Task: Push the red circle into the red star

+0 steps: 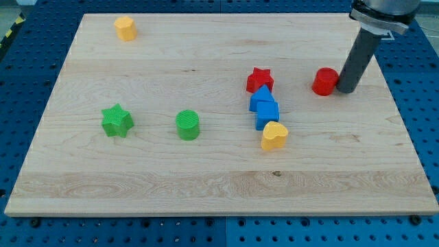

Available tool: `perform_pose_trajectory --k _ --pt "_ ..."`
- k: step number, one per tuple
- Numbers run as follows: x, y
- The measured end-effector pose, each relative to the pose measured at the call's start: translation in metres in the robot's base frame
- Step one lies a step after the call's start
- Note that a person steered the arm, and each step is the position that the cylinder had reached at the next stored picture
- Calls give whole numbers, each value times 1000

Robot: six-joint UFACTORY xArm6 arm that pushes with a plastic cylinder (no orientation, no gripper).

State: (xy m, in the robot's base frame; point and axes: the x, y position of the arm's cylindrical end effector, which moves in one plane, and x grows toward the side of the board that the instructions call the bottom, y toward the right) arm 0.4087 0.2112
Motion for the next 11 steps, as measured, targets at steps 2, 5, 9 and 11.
perform_pose_trajectory --k 2,5,9,11 --pt "-36 -28" --pt "-45 -53" --pt "38 27" --pt "45 -14"
